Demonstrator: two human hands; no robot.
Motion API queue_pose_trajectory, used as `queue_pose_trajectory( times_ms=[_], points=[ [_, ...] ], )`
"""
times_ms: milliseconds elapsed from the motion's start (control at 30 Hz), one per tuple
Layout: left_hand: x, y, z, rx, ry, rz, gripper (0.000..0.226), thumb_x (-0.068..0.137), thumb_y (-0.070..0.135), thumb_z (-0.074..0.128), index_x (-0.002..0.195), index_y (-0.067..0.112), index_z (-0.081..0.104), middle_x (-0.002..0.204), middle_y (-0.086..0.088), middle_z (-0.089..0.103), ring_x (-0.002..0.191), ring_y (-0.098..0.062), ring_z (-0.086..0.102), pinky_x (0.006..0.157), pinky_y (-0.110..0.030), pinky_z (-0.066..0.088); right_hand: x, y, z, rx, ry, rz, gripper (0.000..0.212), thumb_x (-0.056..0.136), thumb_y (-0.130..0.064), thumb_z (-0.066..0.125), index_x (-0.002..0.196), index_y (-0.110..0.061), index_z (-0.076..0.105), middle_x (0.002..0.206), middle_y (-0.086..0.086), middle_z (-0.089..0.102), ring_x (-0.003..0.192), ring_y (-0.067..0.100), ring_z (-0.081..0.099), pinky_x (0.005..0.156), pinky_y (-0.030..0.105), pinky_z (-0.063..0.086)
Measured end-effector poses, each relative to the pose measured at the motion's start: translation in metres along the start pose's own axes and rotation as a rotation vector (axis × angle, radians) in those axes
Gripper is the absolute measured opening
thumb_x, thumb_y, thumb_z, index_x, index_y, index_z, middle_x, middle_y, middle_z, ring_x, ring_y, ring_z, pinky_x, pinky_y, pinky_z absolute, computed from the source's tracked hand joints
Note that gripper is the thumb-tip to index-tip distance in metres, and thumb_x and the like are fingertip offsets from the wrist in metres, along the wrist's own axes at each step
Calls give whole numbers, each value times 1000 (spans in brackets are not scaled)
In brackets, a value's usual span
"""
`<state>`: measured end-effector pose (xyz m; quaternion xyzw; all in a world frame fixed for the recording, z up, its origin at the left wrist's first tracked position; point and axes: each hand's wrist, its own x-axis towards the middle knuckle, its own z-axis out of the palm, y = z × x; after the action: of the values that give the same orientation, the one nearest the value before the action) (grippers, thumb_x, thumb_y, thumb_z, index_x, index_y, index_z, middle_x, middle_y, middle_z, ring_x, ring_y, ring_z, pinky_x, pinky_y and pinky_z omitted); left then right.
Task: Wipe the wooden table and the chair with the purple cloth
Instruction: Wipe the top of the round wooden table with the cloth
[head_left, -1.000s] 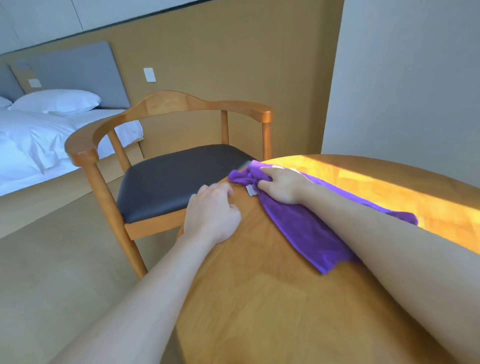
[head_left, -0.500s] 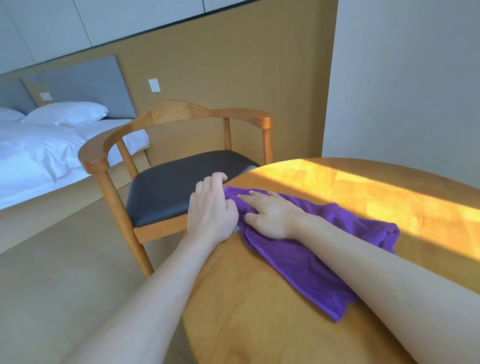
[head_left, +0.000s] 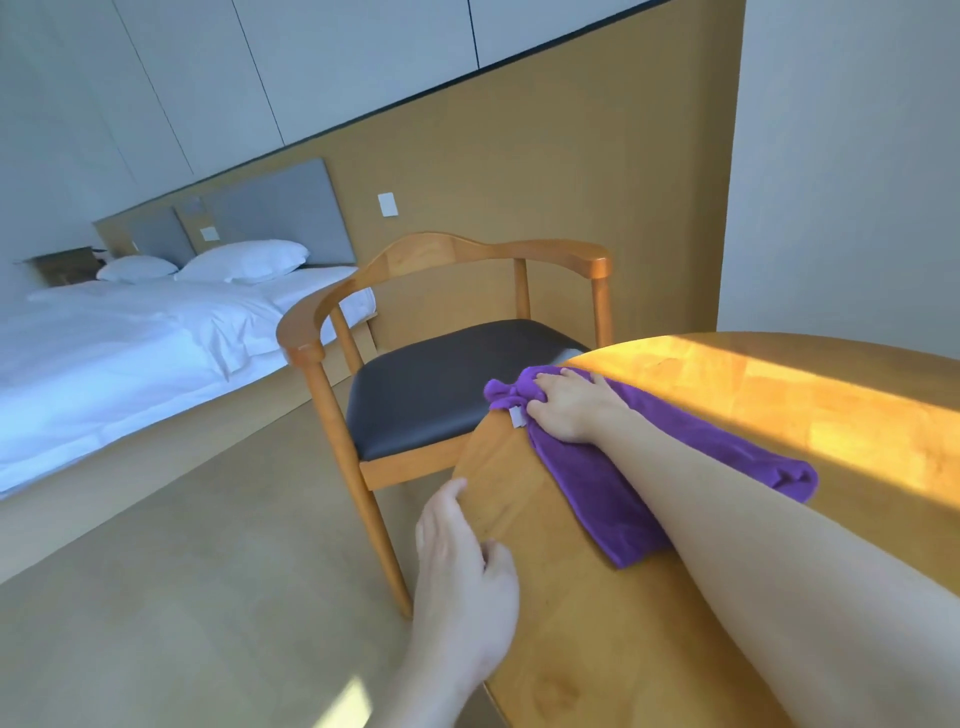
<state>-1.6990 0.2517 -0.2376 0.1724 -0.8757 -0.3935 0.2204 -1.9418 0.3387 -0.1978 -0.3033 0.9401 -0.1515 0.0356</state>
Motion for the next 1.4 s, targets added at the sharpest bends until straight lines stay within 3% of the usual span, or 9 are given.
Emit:
queue_pose_trajectory(
  times_ms=[267, 367, 567, 733, 900, 1000, 1133, 1300, 1400],
  points=[
    [4, 4, -3, -121, -12, -57, 64, 94, 11, 50, 150, 28, 24, 146, 16, 34, 133, -5, 36, 103, -19, 29, -80, -21, 13, 23, -130, -389, 66, 97, -44, 37, 160, -29, 26, 165, -13, 26, 155, 6, 9, 127, 38, 3],
    [3, 2, -1, -182, 16, -81, 57, 97, 12, 45, 149, 28, 28, 141, 18, 37, 126, 0, 38, 93, -7, 28, -122, -2, 9, 86, -153, -511, 73, 88, -53, 35, 158, -37, 28, 161, -25, 28, 151, -7, 8, 125, 28, 3],
    [4, 3, 0, -363, 60, -147, 46, 105, 14, 31, 150, 22, 29, 150, 9, 35, 130, 3, 32, 89, 3, 21, -78, 6, -10, 182, -74, -284, 45, 98, -33, 51, 143, -34, 52, 151, -10, 50, 147, 15, 33, 120, 40, 26],
    [-1, 1, 1, -465, 115, -175, 39, 109, 27, 26, 147, 22, 33, 150, 6, 39, 131, -2, 36, 93, -4, 25, -27, -18, 2, 23, -11, -152, 27, 92, -48, 40, 96, -27, 58, 108, -3, 62, 119, 28, 54, 106, 48, 38],
    [6, -6, 1, -540, 209, -223, 27, 107, 30, 35, 130, 24, 48, 134, 5, 53, 126, -9, 48, 101, -17, 36, -33, -38, 15, -38, -49, -192, 63, 96, -48, 37, 154, -23, 38, 160, 0, 39, 152, 21, 26, 123, 46, 17],
    [9, -9, 3, -599, 214, -244, 27, 101, 39, 39, 124, 30, 51, 130, 6, 57, 124, -10, 52, 112, -36, 38, -60, -49, 19, -20, -106, -306, 74, 88, -53, 32, 157, -25, 35, 164, -5, 32, 154, 17, 19, 125, 44, 12],
    [7, -6, 4, -605, 207, -218, 50, 88, 48, 30, 131, 29, 49, 127, 8, 59, 121, -8, 55, 110, -38, 42, -96, -57, 20, 19, -141, -421, 77, 84, -51, 33, 158, -28, 30, 165, -11, 27, 155, 13, 15, 126, 41, 7],
    [2, -3, 0, -599, 168, -158, 37, 88, 53, 31, 110, 29, 51, 102, 7, 62, 91, -4, 64, 70, -19, 53, -135, -56, 16, 26, -155, -525, 71, 90, -46, 40, 159, -29, 29, 166, -12, 26, 155, 9, 11, 127, 39, 5],
    [-3, 0, -4, -427, 135, -59, 43, 88, 61, 25, 112, 35, 49, 130, 15, 54, 122, -5, 51, 94, -20, 44, -164, -52, 13, 41, -179, -597, 72, 89, -48, 38, 158, -33, 27, 165, -14, 25, 153, 3, 9, 126, 34, 3]
  ],
)
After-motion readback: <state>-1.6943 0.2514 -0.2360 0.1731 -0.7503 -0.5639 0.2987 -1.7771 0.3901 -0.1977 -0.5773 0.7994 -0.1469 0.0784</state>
